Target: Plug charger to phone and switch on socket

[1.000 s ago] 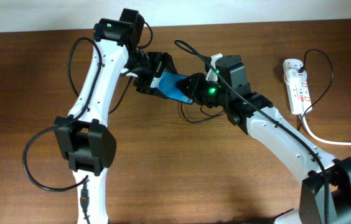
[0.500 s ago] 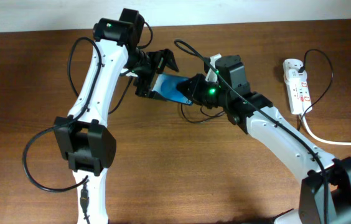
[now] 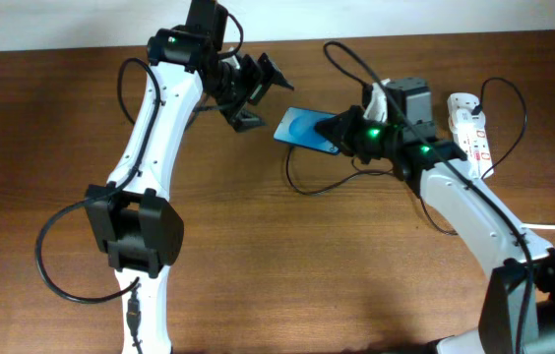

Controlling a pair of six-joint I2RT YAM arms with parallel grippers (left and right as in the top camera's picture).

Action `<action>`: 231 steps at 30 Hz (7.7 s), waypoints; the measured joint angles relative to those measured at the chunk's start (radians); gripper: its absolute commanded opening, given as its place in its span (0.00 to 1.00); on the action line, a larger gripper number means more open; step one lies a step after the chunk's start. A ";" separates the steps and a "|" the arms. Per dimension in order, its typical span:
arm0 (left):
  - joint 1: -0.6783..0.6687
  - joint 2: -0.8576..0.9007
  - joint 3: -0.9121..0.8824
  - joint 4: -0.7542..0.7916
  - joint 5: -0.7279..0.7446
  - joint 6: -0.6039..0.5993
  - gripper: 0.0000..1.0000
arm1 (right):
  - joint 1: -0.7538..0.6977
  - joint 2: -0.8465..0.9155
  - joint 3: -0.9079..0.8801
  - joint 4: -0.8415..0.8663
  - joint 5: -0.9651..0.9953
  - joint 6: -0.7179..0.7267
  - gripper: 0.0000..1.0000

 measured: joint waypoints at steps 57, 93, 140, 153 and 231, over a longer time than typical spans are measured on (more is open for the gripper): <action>-0.005 -0.005 -0.272 0.955 0.640 -0.177 0.67 | 0.199 -0.106 -0.002 0.250 0.703 0.606 0.04; -0.005 -0.005 -0.283 1.123 0.555 -0.539 0.00 | 0.187 -0.064 0.018 0.355 0.604 0.806 0.34; 0.423 -0.005 -0.283 0.824 0.754 0.018 0.00 | 0.128 0.542 0.640 -0.633 0.248 -0.317 0.33; 0.419 -0.005 -0.283 0.823 0.755 0.024 0.00 | 0.179 0.654 0.640 -0.539 0.281 -0.259 0.31; 0.160 -0.016 -0.281 0.517 0.854 0.640 0.00 | -0.131 -0.425 -0.103 -0.516 -0.349 -0.689 0.04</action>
